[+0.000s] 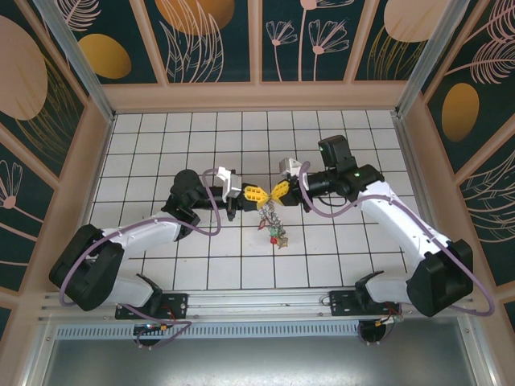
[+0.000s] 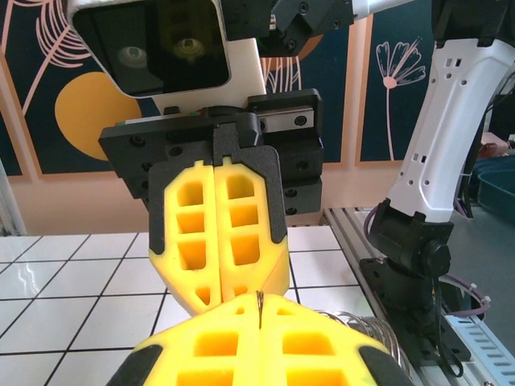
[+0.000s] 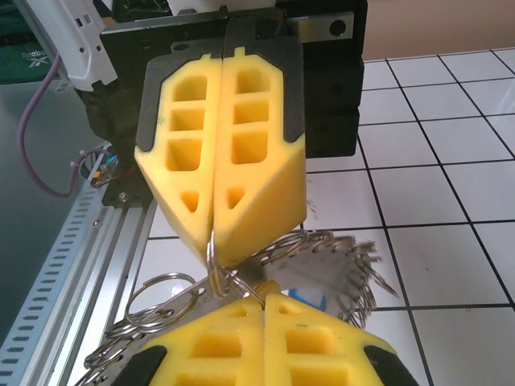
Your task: Put the keys on the keyring
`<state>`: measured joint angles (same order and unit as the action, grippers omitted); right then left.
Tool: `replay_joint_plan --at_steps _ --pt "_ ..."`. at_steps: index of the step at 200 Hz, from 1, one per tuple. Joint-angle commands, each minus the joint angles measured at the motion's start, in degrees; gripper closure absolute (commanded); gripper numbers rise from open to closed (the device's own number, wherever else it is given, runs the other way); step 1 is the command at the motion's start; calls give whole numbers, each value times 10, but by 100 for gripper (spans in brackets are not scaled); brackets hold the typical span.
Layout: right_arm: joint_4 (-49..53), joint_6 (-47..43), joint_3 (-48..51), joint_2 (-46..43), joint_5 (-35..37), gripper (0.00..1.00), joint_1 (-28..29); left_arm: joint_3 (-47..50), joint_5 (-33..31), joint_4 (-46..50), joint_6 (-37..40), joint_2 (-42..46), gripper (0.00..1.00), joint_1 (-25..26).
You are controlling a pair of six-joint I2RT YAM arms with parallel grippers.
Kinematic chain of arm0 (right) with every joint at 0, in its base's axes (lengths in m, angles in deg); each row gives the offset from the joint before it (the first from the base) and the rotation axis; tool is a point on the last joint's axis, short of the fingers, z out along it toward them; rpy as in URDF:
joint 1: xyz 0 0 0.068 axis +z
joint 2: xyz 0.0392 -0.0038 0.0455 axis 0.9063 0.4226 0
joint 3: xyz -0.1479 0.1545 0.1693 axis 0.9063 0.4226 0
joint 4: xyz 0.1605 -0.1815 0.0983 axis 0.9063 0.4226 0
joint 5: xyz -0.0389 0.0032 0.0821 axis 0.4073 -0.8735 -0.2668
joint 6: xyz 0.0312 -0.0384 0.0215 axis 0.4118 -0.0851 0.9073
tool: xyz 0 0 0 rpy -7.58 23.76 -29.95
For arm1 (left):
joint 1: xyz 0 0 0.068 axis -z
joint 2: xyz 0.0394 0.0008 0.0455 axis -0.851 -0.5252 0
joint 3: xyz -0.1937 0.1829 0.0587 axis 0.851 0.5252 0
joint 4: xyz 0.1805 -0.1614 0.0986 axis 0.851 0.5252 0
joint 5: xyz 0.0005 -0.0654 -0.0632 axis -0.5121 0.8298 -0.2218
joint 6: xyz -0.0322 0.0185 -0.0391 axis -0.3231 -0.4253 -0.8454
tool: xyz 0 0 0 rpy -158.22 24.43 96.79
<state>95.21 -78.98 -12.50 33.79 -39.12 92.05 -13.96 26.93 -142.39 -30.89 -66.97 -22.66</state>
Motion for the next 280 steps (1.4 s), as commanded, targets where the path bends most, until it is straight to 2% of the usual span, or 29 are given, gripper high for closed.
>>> replay_joint_plan --at_steps 1,48,77,121,148,162,176,198,209,223,246,280 --pt "12 -23 -4 -19 -6 100 -4 -7 -5 -5 11 18 100 4" --pt "5 -2 -8 -37 7 100 -6 -10 -19 32 38 17 100 4" --pt "40 16 -40 -24 13 100 -10 -22 -40 115 95 24 100 4" --pt "115 33 -95 16 11 100 -12 -9 -72 129 106 36 100 4" --pt "105 68 -100 28 1 100 -11 0 -70 113 98 39 100 4" --pt "75 94 -84 22 41 100 -13 8 -67 97 96 44 100 4" --pt "9 127 -38 -2 78 83 -18 7 -59 97 96 48 100 5" --pt "-98 124 45 -60 110 80 -20 -1 -40 103 97 51 100 5" --pt "-187 135 113 -120 160 67 -6 -6 -29 108 99 55 100 4" --pt "-256 108 185 -180 154 55 3 -11 -21 114 105 58 100 4" --pt "-280 109 213 -194 177 50 15 -16 -5 124 117 64 100 4" --pt "-273 87 210 -168 193 49 40 -24 14 133 129 69 100 5"
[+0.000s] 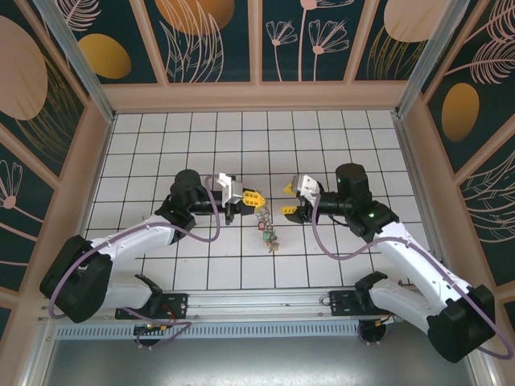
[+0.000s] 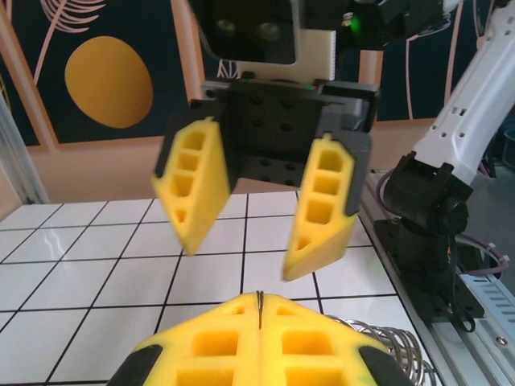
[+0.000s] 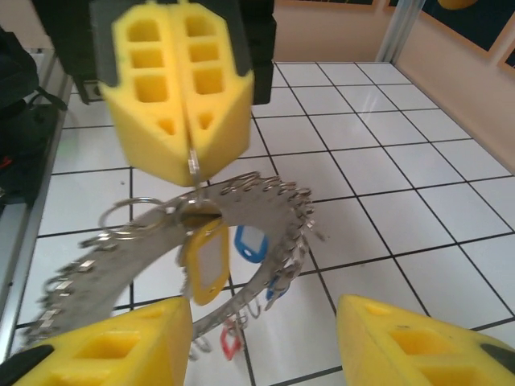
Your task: Put the keys on the keyring
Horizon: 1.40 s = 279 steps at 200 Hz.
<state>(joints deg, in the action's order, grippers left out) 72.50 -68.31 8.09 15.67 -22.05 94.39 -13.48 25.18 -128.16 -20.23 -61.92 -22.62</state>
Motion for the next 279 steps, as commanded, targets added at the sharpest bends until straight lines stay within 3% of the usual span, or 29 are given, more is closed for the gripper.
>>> replay_joint_plan --at_steps 1,50,110,160,205,231,279 --pt "-47 -19 4 13 23 49 16 -30 32 -8 24 19 100 4" --pt "-31 -37 2 41 -11 46 50 -38 31 8 35 32 100 4" --pt "-65 10 14 64 -23 44 69 -36 19 23 43 44 100 4" --pt "-259 178 105 29 57 45 85 -33 -4 28 45 46 100 4" --pt "-299 203 127 14 112 42 129 -35 -16 28 44 44 100 4" --pt "-337 217 139 5 182 40 152 -34 -25 24 40 42 100 4" --pt "-396 238 159 16 276 49 165 -28 -39 11 29 39 100 4"
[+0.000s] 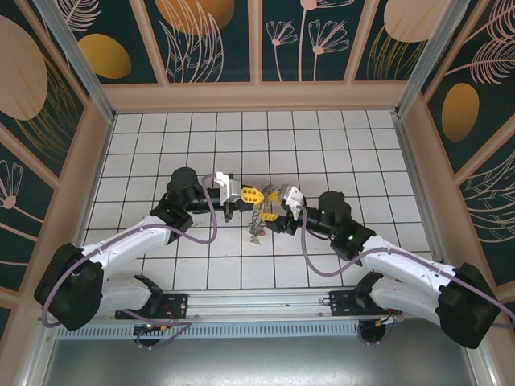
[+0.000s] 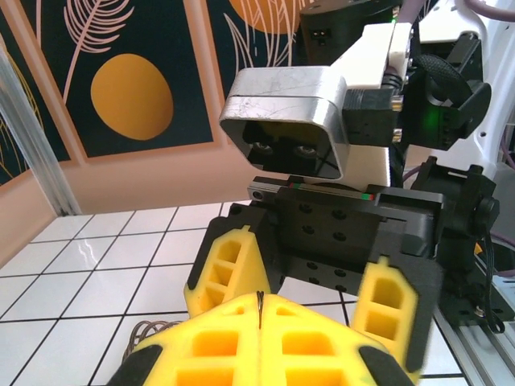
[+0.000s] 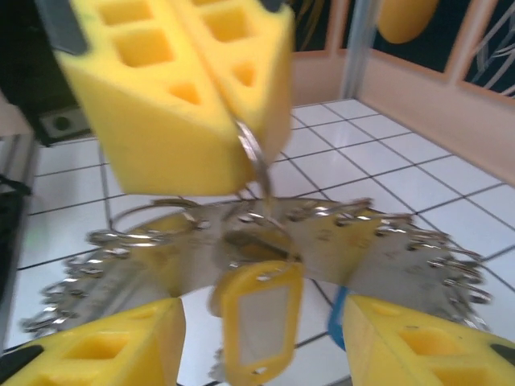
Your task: Put the keys on the keyring
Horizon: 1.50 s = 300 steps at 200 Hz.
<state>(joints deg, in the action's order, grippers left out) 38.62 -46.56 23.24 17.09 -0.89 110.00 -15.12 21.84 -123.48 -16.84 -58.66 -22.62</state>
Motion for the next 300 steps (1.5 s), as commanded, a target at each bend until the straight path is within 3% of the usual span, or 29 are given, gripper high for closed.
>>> replay_joint_plan --at_steps 1,39,90,129,168,261,300 --pt "-57 21 7 2 66 49 10 -12 -6 -36 -6 7 100 4" --pt "-50 13 8 10 95 60 18 -15 -12 -40 -15 3 100 4" --pt "-33 -14 6 12 119 88 33 -12 -24 -50 -22 -2 100 4" --pt "-1 -41 1 -1 128 99 36 -13 -46 -39 -19 -3 100 4" --pt "18 -75 -7 -27 138 100 37 -8 -63 -41 -19 -3 100 4" --pt "103 -141 -86 -31 130 100 26 -7 -28 -35 -6 -9 100 4" --pt "144 -137 -108 -31 87 100 -4 5 -16 -67 -23 1 100 3"
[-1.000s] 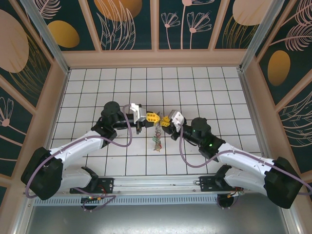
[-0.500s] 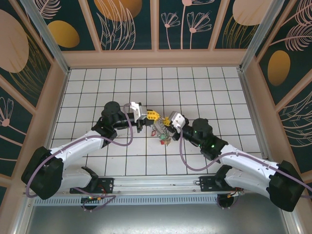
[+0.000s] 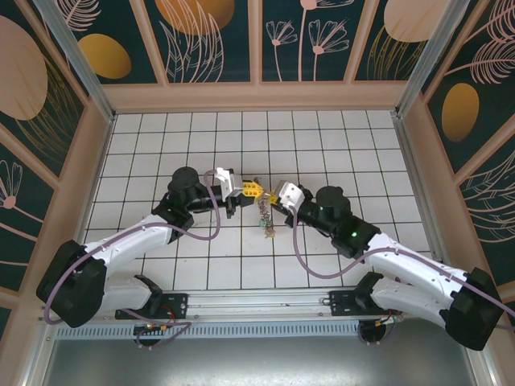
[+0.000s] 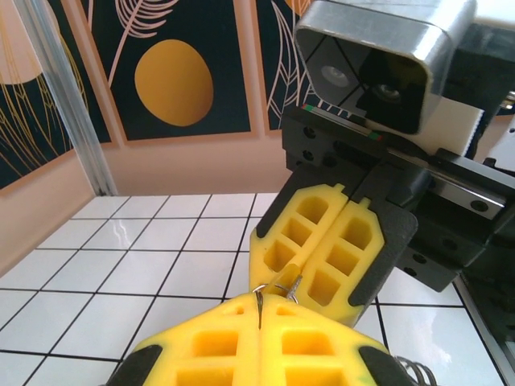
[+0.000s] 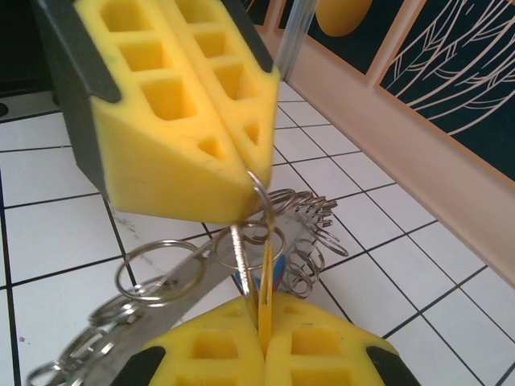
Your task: Put the keys on the keyring
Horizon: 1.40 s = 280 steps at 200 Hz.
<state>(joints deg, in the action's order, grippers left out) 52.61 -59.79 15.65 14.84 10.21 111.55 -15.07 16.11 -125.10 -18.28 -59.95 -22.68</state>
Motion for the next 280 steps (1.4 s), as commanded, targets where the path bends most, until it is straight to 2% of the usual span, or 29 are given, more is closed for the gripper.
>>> replay_joint_plan --at_steps 1,44,102,132,157,183,199,228,270,280 --pt "5 -4 -32 -9 -25 100 -20 5 42 -51 -9 14 100 4" --pt "32 -12 -40 -25 -57 100 -30 -5 45 -18 9 11 100 4" --pt "135 -67 -102 -17 -104 100 -57 -13 35 19 38 7 100 5" --pt "182 -99 -141 -5 -91 100 -58 -11 30 27 42 5 100 5" --pt "219 -133 -175 12 -47 100 -57 -9 28 25 41 4 100 5" --pt "303 -167 -236 55 -13 100 -54 -3 13 16 41 8 100 4" --pt "328 -186 -250 77 49 100 -35 5 -7 5 36 12 100 5" --pt "300 -191 -248 98 170 100 -4 15 -23 -29 11 6 100 5" --pt "273 -144 -280 137 232 100 7 34 -61 -84 -17 2 100 5" --pt "255 -131 -274 137 218 100 9 38 -67 -93 -19 2 100 5"
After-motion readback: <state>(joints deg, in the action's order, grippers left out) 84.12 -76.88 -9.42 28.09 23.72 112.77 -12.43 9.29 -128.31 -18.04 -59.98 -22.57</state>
